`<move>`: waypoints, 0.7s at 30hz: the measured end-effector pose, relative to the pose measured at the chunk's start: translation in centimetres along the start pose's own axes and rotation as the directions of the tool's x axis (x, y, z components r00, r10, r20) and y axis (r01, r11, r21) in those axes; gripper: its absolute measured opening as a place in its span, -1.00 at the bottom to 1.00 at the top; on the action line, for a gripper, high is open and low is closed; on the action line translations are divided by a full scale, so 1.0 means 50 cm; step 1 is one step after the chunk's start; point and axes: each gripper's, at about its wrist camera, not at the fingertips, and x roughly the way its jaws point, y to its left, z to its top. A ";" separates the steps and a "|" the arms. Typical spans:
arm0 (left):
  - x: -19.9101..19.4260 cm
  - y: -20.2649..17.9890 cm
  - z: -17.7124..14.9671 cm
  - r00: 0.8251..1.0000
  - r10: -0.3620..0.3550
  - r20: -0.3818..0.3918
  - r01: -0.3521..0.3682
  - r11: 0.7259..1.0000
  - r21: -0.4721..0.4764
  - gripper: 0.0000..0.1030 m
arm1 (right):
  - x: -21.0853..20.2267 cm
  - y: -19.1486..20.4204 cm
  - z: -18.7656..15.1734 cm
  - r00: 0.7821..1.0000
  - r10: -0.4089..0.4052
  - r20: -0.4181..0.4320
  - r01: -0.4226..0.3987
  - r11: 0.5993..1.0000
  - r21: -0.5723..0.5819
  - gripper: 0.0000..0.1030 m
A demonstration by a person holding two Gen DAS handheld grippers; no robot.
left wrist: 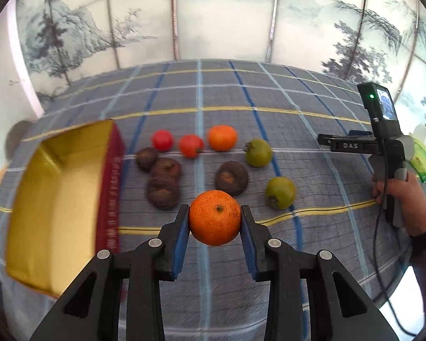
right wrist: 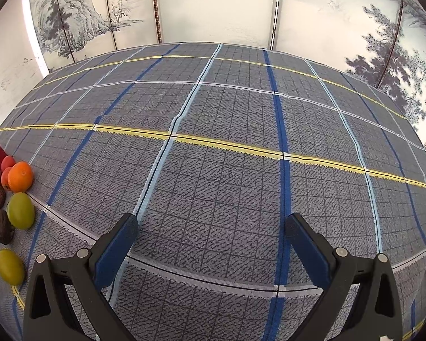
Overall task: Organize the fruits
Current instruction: 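Grasp the orange with the left gripper, then carry the orange over the gold tin and open the left gripper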
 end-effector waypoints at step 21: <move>-0.109 0.133 -0.011 0.969 0.214 0.120 -0.214 0.977 -0.008 -0.30 | 0.001 -0.001 0.000 1.000 -0.001 0.000 0.001 1.000 0.001 1.00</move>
